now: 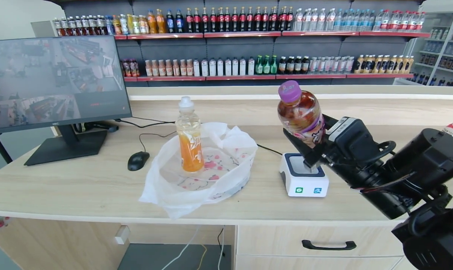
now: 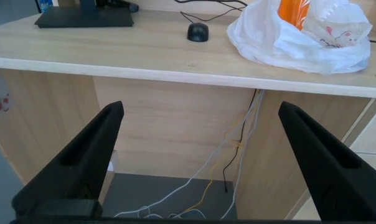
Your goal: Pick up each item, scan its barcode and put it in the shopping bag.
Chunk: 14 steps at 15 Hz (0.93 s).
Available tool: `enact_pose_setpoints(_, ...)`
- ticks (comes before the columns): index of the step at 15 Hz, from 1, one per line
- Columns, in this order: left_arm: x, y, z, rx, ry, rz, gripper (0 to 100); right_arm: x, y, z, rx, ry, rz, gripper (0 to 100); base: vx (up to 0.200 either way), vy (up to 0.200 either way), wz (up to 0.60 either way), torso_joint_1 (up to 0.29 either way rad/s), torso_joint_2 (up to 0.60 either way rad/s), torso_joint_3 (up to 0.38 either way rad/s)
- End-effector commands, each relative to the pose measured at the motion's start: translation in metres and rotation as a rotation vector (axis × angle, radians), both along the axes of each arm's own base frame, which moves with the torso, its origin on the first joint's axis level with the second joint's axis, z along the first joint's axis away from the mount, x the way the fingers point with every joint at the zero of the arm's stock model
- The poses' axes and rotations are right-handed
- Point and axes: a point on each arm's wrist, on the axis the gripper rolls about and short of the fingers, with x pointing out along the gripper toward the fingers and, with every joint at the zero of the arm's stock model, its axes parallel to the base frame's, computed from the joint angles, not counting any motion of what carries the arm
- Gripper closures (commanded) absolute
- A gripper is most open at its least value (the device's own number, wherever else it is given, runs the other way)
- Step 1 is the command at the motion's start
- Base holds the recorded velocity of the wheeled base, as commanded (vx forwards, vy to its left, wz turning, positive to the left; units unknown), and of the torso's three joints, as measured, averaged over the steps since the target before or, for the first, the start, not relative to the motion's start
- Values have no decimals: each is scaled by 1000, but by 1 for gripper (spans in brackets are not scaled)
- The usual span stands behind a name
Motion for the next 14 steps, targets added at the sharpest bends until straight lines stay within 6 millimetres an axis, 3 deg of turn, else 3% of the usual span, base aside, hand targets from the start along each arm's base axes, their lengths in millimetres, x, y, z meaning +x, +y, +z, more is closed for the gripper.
enact_pose_setpoints(1, 0, 0, 0, 0, 0, 0, 0, 5, 1, 3, -28, -41, 21, 100, 0, 0, 0, 0, 0, 0)
enact_pose_setpoints(11, 0, 0, 0, 0, 0, 0, 0, 31, -8, -24, -182, -52, 139, 100, 0, 0, 0, 0, 0, 0)
enact_pose_setpoints(14, 0, 0, 0, 0, 0, 0, 0, 46, -19, -30, -241, -86, 142, 100, 0, 0, 0, 0, 0, 0)
